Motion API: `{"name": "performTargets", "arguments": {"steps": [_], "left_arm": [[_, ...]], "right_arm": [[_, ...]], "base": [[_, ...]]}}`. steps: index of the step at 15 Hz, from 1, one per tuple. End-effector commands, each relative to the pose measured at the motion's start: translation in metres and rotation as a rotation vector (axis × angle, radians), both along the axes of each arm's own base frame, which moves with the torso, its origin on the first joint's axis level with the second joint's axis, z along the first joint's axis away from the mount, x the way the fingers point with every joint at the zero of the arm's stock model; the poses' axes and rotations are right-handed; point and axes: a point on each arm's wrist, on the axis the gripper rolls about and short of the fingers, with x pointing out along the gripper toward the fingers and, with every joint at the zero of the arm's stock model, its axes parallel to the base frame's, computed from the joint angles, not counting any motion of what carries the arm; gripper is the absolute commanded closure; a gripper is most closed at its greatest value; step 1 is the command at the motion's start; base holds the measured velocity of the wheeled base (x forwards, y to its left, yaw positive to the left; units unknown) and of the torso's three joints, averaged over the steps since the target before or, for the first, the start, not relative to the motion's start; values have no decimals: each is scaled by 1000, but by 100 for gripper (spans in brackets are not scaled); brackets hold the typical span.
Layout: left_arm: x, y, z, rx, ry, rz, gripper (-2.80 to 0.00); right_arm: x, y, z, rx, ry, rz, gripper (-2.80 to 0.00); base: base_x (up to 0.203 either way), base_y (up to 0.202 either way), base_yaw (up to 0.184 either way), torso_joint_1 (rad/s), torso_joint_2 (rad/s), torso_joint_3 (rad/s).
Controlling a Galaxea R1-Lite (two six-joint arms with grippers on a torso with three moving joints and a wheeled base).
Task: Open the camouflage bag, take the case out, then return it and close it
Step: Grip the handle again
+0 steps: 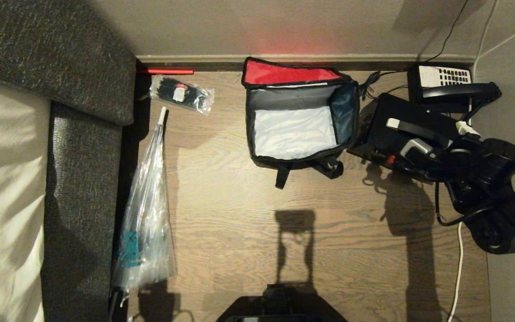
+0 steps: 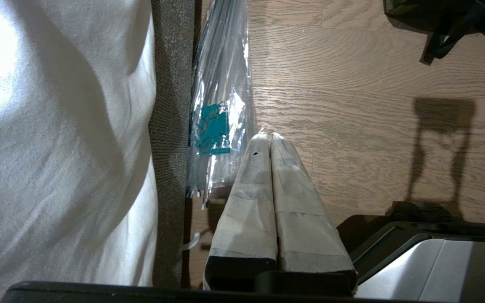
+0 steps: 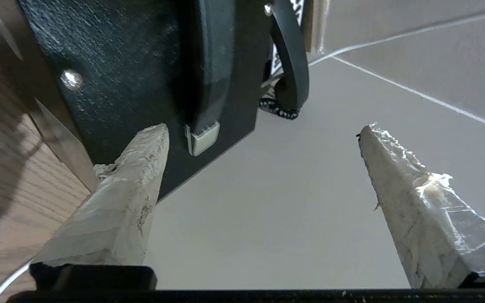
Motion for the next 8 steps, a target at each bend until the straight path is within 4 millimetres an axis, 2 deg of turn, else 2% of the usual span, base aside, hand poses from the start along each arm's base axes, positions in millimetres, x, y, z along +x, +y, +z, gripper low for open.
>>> {"name": "performTargets", "arguments": {"steps": [1, 5, 8], "left_arm": [[0, 0, 0, 0, 0, 0, 0], [0, 0, 0, 0, 1, 0, 0], [0, 0, 0, 0, 1, 0, 0]], "right_arm": [[8, -1, -9, -4, 13, -23, -280], [12, -2, -9, 89, -34, -97, -280], [17, -3, 4, 159, -124, -132, -280]], "base": [[0, 0, 0, 0, 0, 0], [0, 0, 0, 0, 0, 0], [0, 0, 0, 0, 0, 0]]}}
